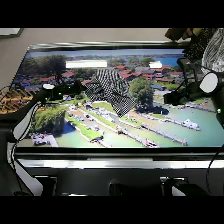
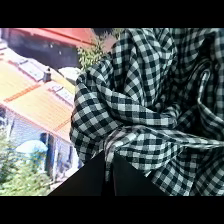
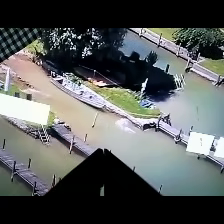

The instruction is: Fold the clothes and pants, and hang the long-sleeved shirts on hangers.

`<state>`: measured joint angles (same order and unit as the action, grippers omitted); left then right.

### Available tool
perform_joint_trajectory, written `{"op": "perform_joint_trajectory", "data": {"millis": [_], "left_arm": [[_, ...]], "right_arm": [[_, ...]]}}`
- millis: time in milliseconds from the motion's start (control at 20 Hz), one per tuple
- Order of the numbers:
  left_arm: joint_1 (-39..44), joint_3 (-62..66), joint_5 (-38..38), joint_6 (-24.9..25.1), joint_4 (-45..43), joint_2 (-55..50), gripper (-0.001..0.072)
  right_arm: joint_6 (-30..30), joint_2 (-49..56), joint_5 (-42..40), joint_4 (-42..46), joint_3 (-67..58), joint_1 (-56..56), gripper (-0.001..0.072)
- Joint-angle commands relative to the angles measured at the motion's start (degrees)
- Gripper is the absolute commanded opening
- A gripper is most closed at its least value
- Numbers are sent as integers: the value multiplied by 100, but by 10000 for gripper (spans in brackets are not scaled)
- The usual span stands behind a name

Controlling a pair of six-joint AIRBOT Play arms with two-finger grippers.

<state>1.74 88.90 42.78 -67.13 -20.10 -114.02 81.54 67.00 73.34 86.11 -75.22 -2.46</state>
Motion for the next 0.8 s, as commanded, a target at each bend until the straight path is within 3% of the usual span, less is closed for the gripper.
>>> {"op": "perform_joint_trajectory", "data": {"millis": [0, 100, 150, 200, 250, 350, 450, 500, 550, 750], "left_arm": [[63, 122, 212, 11, 66, -142, 21], [-9, 122, 457, 11, 66, -120, 21], [-61, 122, 581, 11, 66, -120, 21], [-109, 122, 699, 13, 66, -120, 21], [-144, 122, 800, 11, 66, -120, 21], [-219, 122, 905, 11, 63, -120, 21], [-249, 122, 909, 11, 63, -120, 21], [-267, 122, 905, 11, 63, -120, 21], [-271, 122, 905, 11, 63, -120, 21], [-271, 122, 881, 11, 63, -120, 21]], "right_arm": [[52, -4, -240, -37, 2, -7, 87], [695, 20, -496, -111, 90, -4, 155], [1161, 76, -625, -153, 267, -4, 257], [1755, 179, -782, -243, 570, -4, 556], [2238, 326, -1003, -603, 940, -4, 670], [1915, 721, -1519, -2262, 1547, -4, 657], [612, 1224, -2186, -4616, 1958, -50, 666], [-26, 1499, -2393, -5335, 1996, -111, 666], [-275, 1753, -2623, -5705, 1996, -195, 666], [-350, 2337, -3296, -5984, 1993, -520, 666]]}}
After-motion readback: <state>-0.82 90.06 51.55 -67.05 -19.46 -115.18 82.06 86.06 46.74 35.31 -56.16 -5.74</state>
